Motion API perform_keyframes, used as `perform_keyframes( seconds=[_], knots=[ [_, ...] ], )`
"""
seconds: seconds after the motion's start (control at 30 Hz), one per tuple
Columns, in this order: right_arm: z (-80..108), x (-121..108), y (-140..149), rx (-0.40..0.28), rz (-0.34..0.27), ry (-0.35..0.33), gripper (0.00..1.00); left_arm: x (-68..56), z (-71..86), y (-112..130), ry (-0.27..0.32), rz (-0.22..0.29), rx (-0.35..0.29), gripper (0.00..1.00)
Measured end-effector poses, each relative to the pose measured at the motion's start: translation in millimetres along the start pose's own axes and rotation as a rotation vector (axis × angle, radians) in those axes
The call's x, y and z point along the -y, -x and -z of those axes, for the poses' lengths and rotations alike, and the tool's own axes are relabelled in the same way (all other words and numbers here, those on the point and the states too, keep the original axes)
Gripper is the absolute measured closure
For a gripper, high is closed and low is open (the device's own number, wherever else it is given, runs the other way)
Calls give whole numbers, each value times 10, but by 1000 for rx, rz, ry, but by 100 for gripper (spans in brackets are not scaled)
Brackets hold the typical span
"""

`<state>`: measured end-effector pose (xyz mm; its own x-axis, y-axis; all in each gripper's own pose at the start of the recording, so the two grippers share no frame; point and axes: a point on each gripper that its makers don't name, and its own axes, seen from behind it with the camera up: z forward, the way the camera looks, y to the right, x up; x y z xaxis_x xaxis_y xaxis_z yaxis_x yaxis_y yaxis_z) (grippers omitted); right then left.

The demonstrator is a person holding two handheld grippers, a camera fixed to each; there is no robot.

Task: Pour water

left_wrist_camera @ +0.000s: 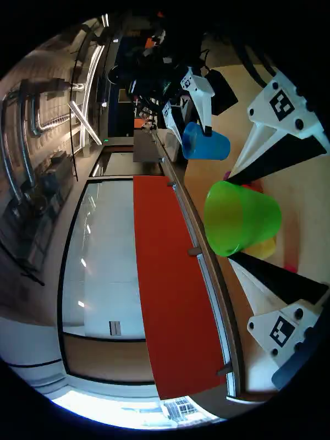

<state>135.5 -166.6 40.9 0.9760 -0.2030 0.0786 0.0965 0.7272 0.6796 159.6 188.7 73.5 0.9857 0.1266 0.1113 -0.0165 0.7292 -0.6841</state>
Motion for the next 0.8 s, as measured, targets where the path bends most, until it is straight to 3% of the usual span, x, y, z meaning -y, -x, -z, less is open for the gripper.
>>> perform_keyframes(
  seconds=[0.8],
  knots=[
    [-9,86,-66,-3,10,-13,8,-122,54,67,30,29,17,13]
  ],
)
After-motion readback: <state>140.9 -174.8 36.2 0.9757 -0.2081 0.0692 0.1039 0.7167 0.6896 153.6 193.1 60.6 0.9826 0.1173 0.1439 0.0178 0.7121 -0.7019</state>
